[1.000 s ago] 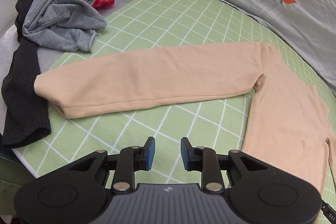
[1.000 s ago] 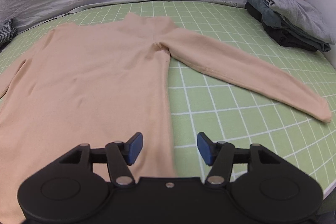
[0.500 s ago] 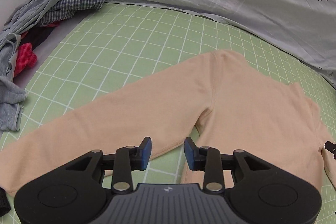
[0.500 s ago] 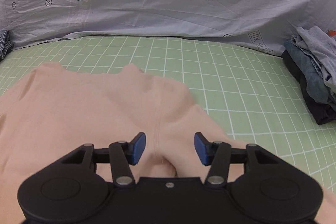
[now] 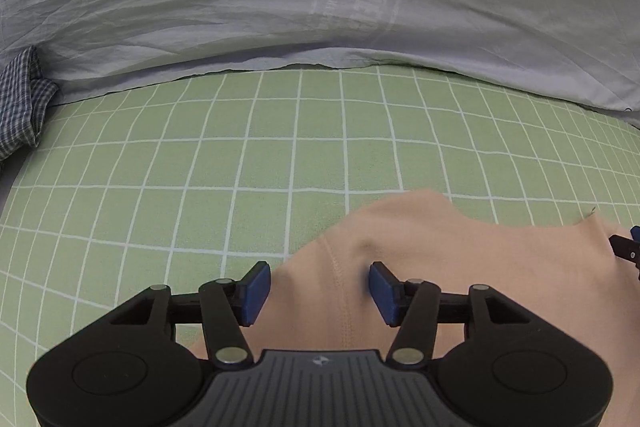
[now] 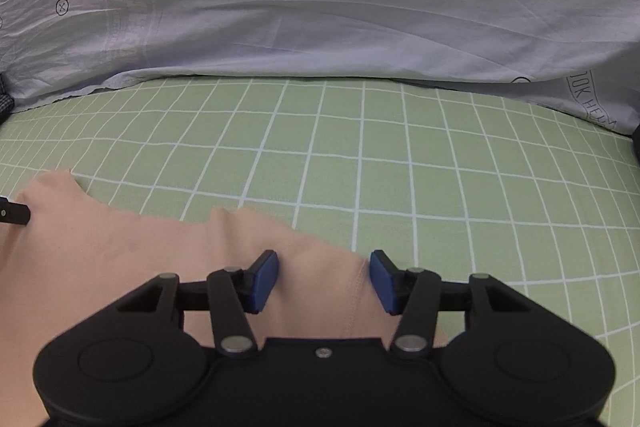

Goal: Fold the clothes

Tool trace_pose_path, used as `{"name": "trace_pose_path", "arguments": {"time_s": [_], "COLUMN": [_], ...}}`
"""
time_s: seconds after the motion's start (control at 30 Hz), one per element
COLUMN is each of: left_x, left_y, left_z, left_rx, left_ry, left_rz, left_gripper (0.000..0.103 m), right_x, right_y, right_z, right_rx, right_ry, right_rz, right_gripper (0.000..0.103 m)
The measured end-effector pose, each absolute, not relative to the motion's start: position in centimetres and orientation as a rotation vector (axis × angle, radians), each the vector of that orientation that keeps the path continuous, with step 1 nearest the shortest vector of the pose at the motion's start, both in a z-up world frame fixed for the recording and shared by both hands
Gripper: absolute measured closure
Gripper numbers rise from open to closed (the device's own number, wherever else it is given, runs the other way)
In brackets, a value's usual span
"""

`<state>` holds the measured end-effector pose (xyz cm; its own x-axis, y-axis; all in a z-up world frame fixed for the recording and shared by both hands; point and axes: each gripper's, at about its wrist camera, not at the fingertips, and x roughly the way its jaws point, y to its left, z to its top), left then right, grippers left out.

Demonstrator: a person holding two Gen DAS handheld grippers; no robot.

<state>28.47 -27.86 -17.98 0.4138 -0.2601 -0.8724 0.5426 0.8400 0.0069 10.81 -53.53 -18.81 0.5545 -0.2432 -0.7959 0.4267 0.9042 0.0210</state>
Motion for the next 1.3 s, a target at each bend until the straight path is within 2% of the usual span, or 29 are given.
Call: {"name": "trace_pose_path", "arguments": {"time_s": [0.03, 0.07, 0.1, 0.33, 0.6, 0.67, 0.7, 0.73, 0.8, 0.87, 0.9, 0.93, 1.03, 1.3], "left_x": [28.5, 28.5, 28.4, 29.5, 29.8, 30.0, 30.1, 30.0, 29.7, 28.4, 27.7, 26.9, 24.7, 18.3], "left_y": [-28.0, -27.9, -27.8, -28.5, -28.8, -28.6, -28.4, -28.2, -27.6, -26.4, -25.8, -25.0, -21.3, -7.5], "left_z": [-18.0, -17.9, -17.8, -17.7, -18.1, -18.1, -18.1, -17.7, -16.9, -15.3, -14.5, -13.7, -12.2, -11.1], "left_rx": [0.303, 0.289, 0.269, 0.226, 0.219, 0.19, 0.176, 0.162, 0.134, 0.128, 0.126, 0.124, 0.082, 0.007], "left_ry": [1.013, 1.006, 1.013, 1.037, 1.033, 1.049, 1.057, 1.06, 1.066, 1.016, 0.989, 0.963, 0.942, 0.962], "left_rz": [-0.535, -0.558, -0.562, -0.493, -0.486, -0.477, -0.471, -0.466, -0.454, -0.454, -0.455, -0.443, -0.388, -0.145], "left_gripper": [0.063, 0.081, 0.092, 0.094, 0.093, 0.091, 0.088, 0.088, 0.086, 0.079, 0.073, 0.067, 0.055, 0.046], "right_x": [11.0, 11.1, 11.3, 12.9, 13.4, 13.5, 13.5, 13.5, 13.0, 11.7, 11.0, 10.2, 8.0, 0.9], "right_y": [-53.4, -53.2, -53.0, -53.5, -54.2, -54.4, -54.3, -54.3, -54.1, -53.4, -52.7, -51.7, -48.4, -40.0], "right_z": [-18.8, -18.8, -18.7, -19.1, -19.5, -19.5, -19.4, -19.3, -18.6, -17.3, -16.7, -16.3, -15.6, -16.3], "right_rx": [0.212, 0.201, 0.191, 0.169, 0.215, 0.218, 0.203, 0.188, 0.189, 0.219, 0.229, 0.223, 0.189, 0.167], "right_ry": [0.907, 0.913, 0.919, 0.927, 0.93, 0.936, 0.941, 0.947, 0.935, 0.889, 0.866, 0.857, 0.852, 0.936], "right_rz": [-0.395, -0.39, -0.385, -0.429, -0.438, -0.452, -0.456, -0.461, -0.487, -0.497, -0.501, -0.491, -0.478, -0.464], "right_gripper": [0.089, 0.089, 0.09, 0.092, 0.09, 0.082, 0.069, 0.048, 0.044, 0.027, 0.008, 0.0, 0.0, 0.0]}}
